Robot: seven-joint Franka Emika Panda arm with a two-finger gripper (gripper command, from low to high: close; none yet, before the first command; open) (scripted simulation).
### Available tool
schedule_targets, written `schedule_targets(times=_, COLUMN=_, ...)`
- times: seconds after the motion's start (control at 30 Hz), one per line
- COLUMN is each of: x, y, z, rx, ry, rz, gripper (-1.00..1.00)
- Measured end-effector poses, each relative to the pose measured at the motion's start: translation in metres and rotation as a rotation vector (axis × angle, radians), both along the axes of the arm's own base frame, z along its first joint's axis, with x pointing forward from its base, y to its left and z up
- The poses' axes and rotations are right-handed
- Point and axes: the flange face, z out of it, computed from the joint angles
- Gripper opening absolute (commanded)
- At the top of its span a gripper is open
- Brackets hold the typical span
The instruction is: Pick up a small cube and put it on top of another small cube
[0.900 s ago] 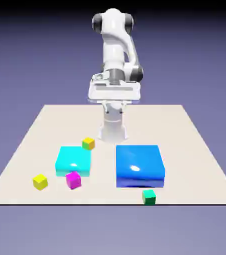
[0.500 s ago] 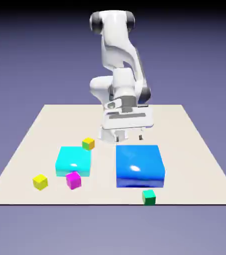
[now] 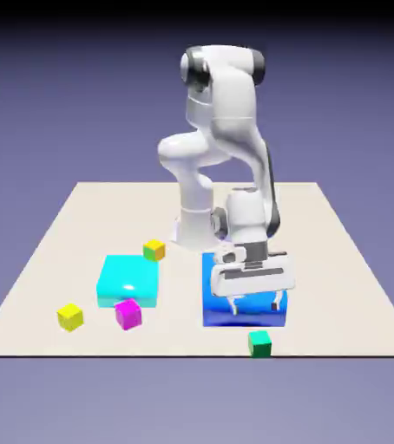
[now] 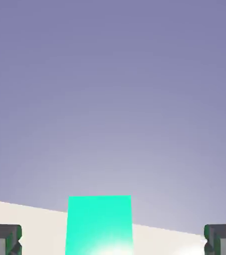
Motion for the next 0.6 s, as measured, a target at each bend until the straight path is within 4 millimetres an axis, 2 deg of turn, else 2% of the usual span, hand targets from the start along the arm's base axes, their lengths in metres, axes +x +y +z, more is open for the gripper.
schedule_targets(times=0.03, x=0.0, y=0.0, z=0.0, rx=0.0, ry=0.0, rz=0.0, gripper=0.0)
schedule_targets(times=0.23, x=0.022, y=0.004, z=-0.061, rx=-0.001, ry=0.0, rz=0.0, gripper=0.0)
schedule_targets(times=0.27, x=0.023, y=0.004, z=-0.064, rx=0.0, ry=0.0, rz=0.0, gripper=-1.0)
schedule_targets(times=0.33, x=0.023, y=0.004, z=-0.064, rx=0.0, ry=0.0, rz=0.0, gripper=-1.0)
schedule_targets(times=0.53, x=0.001, y=0.0, z=-0.003, rx=0.0, ry=0.0, rz=0.0, gripper=-1.0)
schedule_targets(times=0.6, x=0.003, y=-0.039, z=0.008, rx=-0.007, ry=-0.006, rz=-0.046, gripper=-1.0)
